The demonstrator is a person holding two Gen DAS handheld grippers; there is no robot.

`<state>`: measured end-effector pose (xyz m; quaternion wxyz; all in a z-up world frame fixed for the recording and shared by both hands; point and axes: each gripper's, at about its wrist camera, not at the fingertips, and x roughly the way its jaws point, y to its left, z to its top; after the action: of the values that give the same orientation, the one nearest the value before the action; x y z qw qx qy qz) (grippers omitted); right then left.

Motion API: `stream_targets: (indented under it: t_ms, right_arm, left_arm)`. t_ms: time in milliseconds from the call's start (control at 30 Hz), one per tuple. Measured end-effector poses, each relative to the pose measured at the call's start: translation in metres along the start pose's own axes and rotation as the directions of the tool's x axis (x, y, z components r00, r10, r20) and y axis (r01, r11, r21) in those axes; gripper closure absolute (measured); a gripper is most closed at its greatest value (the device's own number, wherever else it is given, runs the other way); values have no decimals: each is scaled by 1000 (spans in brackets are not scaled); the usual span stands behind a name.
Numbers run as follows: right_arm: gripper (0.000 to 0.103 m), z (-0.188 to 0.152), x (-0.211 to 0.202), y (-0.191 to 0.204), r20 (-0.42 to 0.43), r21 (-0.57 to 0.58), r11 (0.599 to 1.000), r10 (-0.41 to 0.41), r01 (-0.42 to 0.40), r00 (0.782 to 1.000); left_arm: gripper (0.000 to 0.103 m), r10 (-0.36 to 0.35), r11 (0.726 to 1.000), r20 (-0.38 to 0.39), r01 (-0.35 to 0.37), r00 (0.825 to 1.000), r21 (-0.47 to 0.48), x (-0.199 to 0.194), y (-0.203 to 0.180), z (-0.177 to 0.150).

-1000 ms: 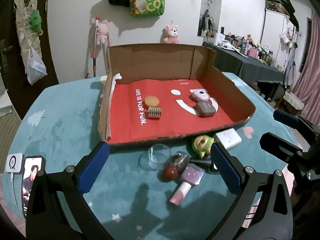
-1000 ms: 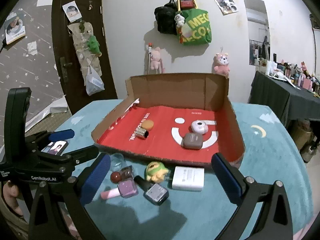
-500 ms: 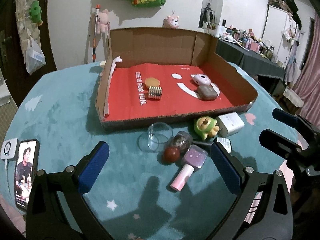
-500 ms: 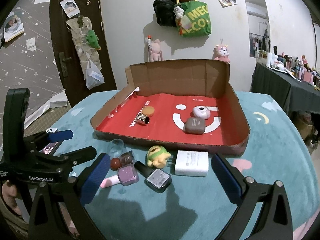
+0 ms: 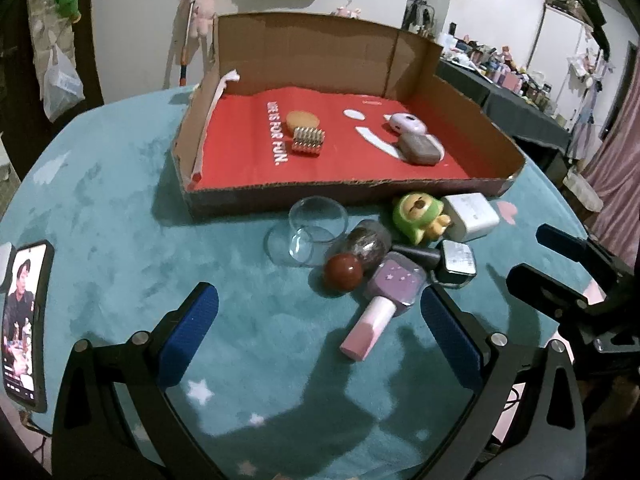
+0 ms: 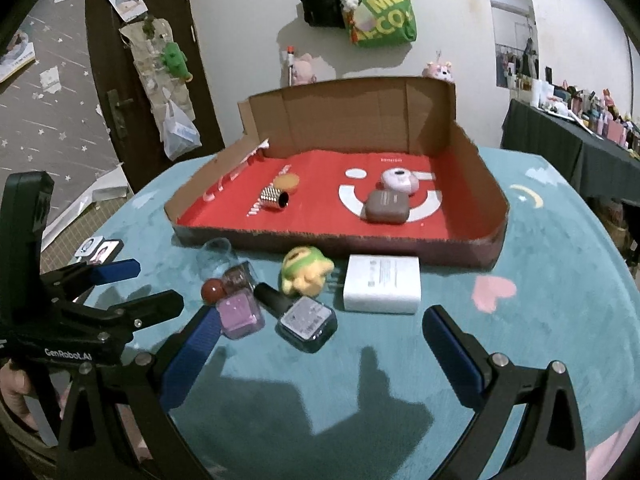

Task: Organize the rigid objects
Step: 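Withdraw both tools from the box toward the items on the tablecloth, then move the left tool toward the pink-handled tube while the right tool approaches the white charger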

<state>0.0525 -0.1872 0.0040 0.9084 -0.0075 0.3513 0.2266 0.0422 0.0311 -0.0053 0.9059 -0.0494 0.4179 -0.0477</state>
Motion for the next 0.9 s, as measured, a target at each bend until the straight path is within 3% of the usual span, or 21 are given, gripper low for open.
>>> stream_targets:
  t_ms: [667, 900]
  right_arm:
    - [5, -9, 29, -21, -80, 44, 998, -36, 40, 996]
    - [7, 0, 38, -38, -85, 47, 992, -116, 120, 990]
  left_arm:
    - [1, -73, 997, -54, 75, 996, 31, 28, -17, -5]
    - [11, -89, 994, -74, 94, 993, 62, 38, -29, -7]
